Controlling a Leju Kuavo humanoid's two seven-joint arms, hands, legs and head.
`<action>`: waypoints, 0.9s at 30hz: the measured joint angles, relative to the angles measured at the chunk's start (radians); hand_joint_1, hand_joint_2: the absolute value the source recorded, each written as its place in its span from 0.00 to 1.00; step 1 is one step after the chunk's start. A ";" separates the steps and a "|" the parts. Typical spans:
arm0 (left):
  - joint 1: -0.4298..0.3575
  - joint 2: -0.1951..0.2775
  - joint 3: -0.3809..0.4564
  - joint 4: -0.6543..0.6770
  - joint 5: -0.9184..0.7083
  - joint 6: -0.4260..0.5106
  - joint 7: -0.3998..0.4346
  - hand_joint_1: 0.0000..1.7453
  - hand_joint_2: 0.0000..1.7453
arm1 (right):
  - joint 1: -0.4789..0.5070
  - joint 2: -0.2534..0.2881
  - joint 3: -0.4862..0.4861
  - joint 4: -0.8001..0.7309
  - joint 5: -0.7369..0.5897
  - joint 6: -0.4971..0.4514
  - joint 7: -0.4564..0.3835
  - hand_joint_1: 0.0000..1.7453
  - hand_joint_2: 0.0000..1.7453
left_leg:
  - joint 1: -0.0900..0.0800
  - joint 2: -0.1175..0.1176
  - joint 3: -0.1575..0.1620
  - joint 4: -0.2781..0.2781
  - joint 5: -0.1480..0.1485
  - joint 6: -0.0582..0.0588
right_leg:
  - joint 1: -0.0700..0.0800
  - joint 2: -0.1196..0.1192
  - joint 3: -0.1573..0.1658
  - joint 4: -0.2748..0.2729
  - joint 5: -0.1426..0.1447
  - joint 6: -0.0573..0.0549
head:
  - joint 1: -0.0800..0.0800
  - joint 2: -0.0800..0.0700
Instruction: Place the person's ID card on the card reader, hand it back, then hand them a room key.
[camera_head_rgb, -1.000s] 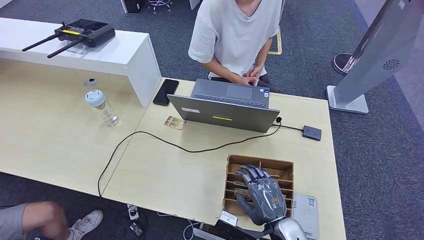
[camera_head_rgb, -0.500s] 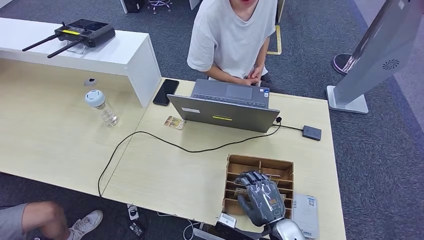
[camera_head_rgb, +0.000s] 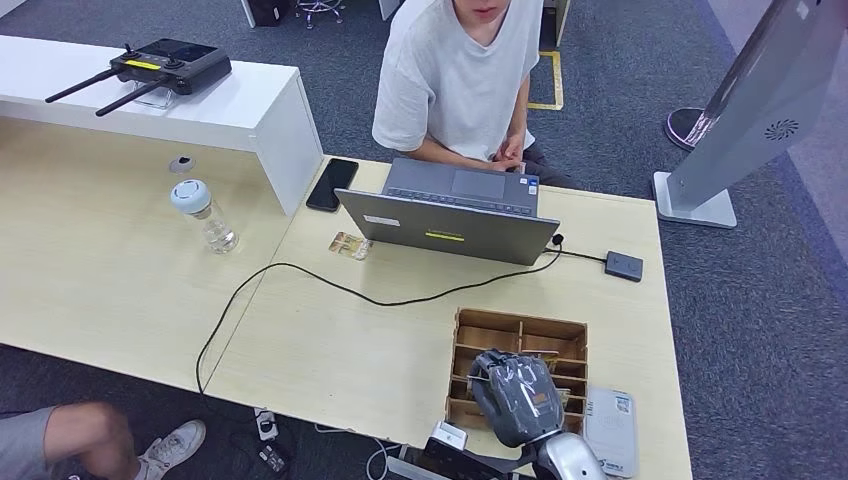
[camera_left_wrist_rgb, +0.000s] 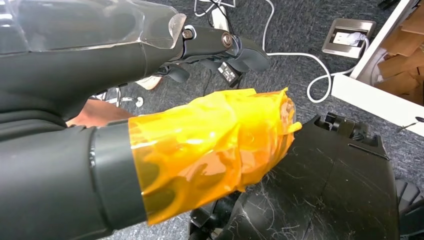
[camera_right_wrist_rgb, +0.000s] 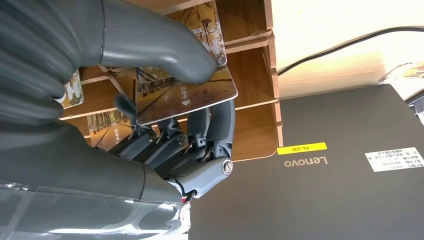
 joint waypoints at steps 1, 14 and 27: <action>0.000 0.000 0.000 0.000 -0.001 0.000 0.000 0.00 0.00 | 0.000 0.000 0.000 0.001 0.000 -0.002 0.000 1.00 1.00 | 0.000 0.000 0.000 0.000 0.000 0.000 | 0.000 0.000 0.000 0.000 0.000 0.000 | 0.000 0.000; 0.008 -0.001 0.018 0.000 -0.005 0.001 -0.001 0.00 0.00 | 0.011 0.001 0.000 -0.073 -0.001 -0.041 -0.012 1.00 1.00 | 0.000 0.000 0.000 0.000 0.000 0.000 | 0.000 0.000 -0.001 0.000 0.000 0.000 | 0.000 0.000; 0.020 0.000 0.022 0.000 0.003 0.016 0.002 0.00 0.00 | 0.019 -0.020 -0.008 -0.324 -0.033 -0.082 -0.061 1.00 1.00 | 0.000 0.000 -0.001 0.000 0.000 0.000 | 0.000 0.000 -0.001 0.000 0.000 0.000 | 0.000 0.000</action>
